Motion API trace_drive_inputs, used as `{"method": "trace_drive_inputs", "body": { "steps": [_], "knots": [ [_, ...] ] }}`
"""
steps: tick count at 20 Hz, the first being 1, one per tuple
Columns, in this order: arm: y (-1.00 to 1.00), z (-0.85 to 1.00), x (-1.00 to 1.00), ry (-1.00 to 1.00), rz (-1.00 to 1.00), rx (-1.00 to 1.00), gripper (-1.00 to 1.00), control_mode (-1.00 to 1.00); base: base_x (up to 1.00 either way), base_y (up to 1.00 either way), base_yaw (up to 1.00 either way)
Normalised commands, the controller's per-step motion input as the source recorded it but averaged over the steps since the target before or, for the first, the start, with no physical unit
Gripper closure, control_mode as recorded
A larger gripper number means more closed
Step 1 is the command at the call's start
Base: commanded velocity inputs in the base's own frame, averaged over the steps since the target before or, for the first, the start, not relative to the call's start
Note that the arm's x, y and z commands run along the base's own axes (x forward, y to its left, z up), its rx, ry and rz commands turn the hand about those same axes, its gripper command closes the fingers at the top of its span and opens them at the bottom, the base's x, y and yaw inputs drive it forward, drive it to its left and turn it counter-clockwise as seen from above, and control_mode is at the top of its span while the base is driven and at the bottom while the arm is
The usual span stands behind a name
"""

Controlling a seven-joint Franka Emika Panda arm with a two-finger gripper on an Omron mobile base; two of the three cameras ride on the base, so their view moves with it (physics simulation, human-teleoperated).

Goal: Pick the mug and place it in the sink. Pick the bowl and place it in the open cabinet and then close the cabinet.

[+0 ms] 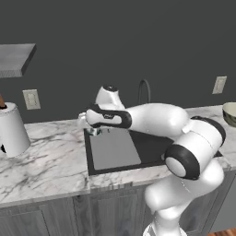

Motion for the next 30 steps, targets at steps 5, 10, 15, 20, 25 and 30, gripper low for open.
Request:
{"method": "trace_drive_inputs", "body": {
  "steps": [5, 10, 15, 20, 25, 30],
  "knots": [
    [-0.41, 0.28, 0.00, 0.11, 0.19, 0.00, 1.00, -1.00, 0.00, 0.00, 0.00],
    [-0.31, 0.00, 0.00, 0.00, 0.23, -0.09, 1.00, -1.00, 0.00, 0.00, 0.00],
    [-0.34, 0.00, 0.00, -0.05, 0.24, -0.09, 1.00, -1.00, 0.00, 0.00, 0.00],
    [-0.39, 0.00, -0.02, -0.06, 0.21, -0.03, 1.00, -1.00, 0.00, 0.00, 0.00],
    [-0.46, 0.00, -0.20, -0.07, 0.16, 0.00, 1.00, -1.00, 0.00, 0.00, 0.00],
    [-0.48, 0.00, -0.38, -0.05, 0.10, 0.00, 1.00, -1.00, 0.00, 0.00, 0.00]
  ]
}}
